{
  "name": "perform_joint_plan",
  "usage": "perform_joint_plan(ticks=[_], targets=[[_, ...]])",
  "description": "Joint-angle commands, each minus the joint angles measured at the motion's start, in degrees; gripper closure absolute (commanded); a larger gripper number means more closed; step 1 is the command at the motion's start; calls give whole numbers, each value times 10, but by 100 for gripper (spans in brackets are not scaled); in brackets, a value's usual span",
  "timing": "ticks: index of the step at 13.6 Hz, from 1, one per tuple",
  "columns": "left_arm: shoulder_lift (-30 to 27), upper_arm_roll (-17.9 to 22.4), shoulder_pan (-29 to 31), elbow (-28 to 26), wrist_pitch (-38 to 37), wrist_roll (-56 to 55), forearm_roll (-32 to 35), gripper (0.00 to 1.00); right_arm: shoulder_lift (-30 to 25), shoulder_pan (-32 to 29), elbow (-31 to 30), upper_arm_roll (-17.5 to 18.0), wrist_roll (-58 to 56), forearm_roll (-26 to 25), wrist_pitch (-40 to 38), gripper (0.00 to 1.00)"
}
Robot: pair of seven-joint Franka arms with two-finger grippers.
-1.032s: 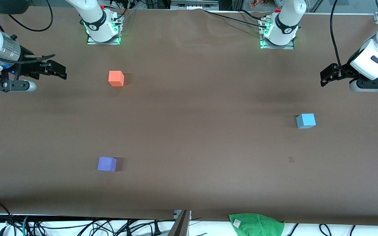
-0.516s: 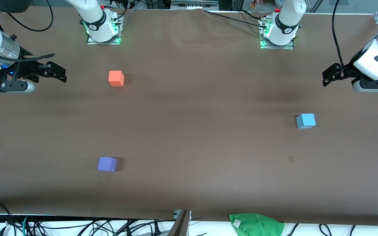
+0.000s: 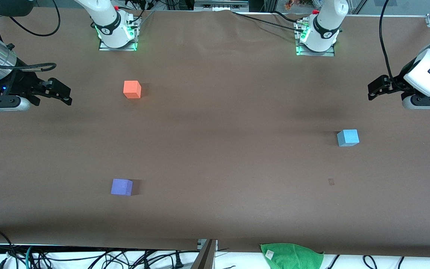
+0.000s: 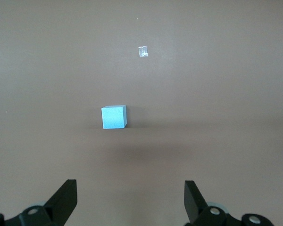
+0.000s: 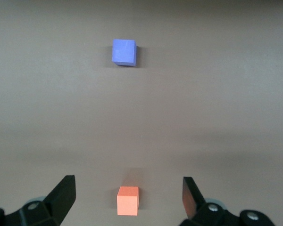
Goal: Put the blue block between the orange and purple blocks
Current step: 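Reach the left gripper down over the light-blue cube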
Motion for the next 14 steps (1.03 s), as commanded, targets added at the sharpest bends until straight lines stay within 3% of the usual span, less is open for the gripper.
perform_joint_plan(ticks=[1, 4, 10, 14], targets=[[34, -1, 2, 26, -17, 0, -12, 0, 5, -2, 11, 1, -4, 3, -1, 0], [83, -2, 2, 19, -45, 1, -7, 0, 5, -1, 11, 1, -4, 3, -1, 0], [221, 0, 56, 10, 113, 17, -2, 0, 5, -5, 11, 1, -5, 3, 0, 0], [232, -1, 81, -101, 227, 20, -1, 0, 5, -6, 11, -1, -5, 3, -1, 0]])
